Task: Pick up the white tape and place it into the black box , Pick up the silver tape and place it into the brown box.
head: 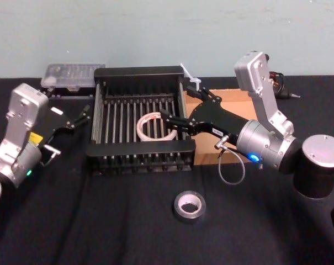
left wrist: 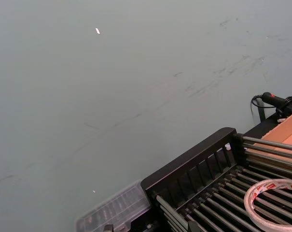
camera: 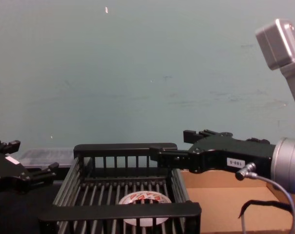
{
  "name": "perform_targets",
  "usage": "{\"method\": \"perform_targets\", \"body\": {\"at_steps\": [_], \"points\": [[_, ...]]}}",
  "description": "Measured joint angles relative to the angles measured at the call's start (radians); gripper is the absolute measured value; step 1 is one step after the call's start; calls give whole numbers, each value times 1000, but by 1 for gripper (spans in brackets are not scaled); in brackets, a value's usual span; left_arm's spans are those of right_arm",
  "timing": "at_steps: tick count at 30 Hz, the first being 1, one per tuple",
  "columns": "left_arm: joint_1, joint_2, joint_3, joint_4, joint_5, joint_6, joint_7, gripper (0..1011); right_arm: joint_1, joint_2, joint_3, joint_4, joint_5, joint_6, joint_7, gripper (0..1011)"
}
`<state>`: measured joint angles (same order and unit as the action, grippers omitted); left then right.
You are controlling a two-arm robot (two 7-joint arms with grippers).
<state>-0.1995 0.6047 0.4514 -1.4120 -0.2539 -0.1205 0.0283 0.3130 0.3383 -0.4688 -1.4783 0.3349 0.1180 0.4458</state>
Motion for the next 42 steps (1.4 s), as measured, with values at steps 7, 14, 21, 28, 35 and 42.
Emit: {"method": "perform_targets", "body": {"at_steps": [7, 14, 21, 28, 35, 42], "points": [[0, 0, 0, 0, 0, 0, 0, 1001, 0, 0, 0, 1, 0, -1, 1, 1000], [0, 0, 0, 0, 0, 0, 0, 1002, -12, 14, 1, -16, 13, 0, 3, 1000], [0, 0, 0, 0, 0, 0, 0, 1001, -43, 42, 6, -63, 26, 5, 3, 1000], [0, 0, 0, 0, 0, 0, 0, 1001, -99, 94, 10, -143, 42, 20, 12, 1002], [0, 0, 0, 0, 0, 0, 0, 1001, -173, 157, 35, -233, 69, 36, 7, 1000], [0, 0, 0, 0, 0, 0, 0, 1001, -242, 212, 55, -313, 95, 53, 0, 1000]]}}
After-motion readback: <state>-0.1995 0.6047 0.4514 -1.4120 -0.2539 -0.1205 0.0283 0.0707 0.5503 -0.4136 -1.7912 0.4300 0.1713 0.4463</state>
